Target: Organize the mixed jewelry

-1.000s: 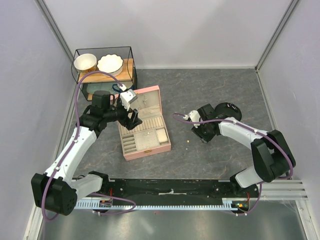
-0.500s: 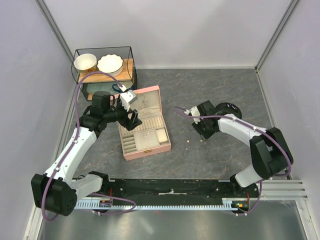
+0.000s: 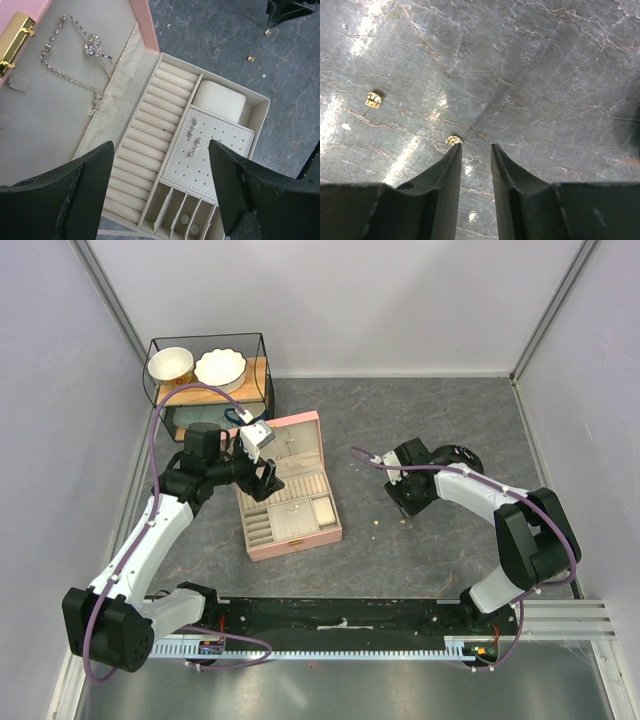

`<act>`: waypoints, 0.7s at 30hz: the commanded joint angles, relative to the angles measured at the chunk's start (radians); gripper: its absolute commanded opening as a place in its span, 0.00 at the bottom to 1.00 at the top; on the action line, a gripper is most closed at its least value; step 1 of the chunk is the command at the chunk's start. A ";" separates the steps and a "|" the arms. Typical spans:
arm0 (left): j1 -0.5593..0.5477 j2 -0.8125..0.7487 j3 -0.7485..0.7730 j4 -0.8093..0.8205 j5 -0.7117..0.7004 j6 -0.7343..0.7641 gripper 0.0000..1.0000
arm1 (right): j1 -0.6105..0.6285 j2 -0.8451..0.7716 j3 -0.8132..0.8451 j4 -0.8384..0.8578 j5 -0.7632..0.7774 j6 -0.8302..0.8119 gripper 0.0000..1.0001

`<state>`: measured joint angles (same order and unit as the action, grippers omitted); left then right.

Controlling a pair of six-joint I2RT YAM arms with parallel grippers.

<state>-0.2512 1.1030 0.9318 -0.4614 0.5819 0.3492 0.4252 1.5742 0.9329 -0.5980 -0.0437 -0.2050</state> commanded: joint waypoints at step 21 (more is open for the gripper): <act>-0.003 -0.005 0.002 0.061 -0.005 0.039 0.83 | 0.000 0.047 0.047 -0.029 -0.064 -0.042 0.34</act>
<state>-0.2512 1.1034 0.9291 -0.4427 0.5777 0.3496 0.4252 1.6100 0.9440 -0.6292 -0.0948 -0.2325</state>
